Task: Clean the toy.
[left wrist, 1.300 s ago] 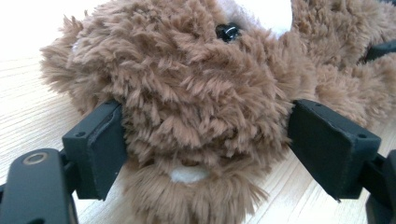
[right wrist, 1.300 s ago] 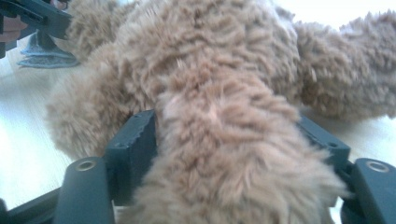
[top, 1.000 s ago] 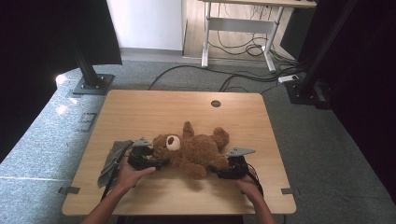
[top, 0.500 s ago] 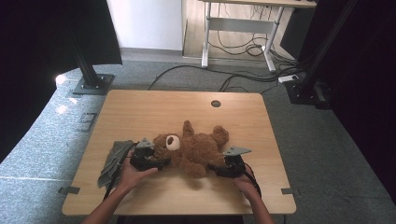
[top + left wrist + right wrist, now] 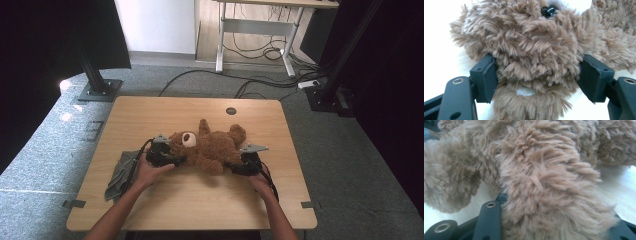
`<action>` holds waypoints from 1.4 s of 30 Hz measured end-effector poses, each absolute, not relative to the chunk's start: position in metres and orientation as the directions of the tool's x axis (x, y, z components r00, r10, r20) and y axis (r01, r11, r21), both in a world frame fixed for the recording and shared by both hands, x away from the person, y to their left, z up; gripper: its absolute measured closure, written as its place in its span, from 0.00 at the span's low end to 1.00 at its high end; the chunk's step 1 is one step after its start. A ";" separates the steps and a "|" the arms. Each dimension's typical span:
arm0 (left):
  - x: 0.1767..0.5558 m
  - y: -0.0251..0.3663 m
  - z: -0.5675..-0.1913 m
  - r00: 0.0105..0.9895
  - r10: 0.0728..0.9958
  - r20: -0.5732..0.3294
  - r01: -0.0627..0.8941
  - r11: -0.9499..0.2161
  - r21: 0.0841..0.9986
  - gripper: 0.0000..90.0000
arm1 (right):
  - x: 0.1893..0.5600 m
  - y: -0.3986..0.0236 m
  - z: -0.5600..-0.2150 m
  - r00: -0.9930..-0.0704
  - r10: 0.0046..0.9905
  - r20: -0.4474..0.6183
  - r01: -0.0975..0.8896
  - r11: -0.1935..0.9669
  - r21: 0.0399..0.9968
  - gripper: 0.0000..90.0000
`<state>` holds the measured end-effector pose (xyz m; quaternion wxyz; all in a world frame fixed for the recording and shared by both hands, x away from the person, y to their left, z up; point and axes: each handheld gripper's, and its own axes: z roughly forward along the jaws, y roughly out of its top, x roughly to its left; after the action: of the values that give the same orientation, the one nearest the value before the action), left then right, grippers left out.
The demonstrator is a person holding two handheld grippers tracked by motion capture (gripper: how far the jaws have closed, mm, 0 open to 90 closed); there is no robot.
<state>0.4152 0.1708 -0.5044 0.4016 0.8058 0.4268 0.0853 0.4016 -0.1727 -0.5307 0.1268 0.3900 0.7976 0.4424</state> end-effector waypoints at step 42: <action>0.381 0.209 -0.464 0.616 0.765 -0.187 0.519 -0.217 0.827 0.27 | 0.385 -0.197 -0.513 -0.610 0.776 0.160 0.449 0.172 0.877 0.27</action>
<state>0.3811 0.2086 -0.4636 0.4662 0.7687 0.4176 0.1318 0.3849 -0.1974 -0.5129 0.1649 0.4097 0.7476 0.4961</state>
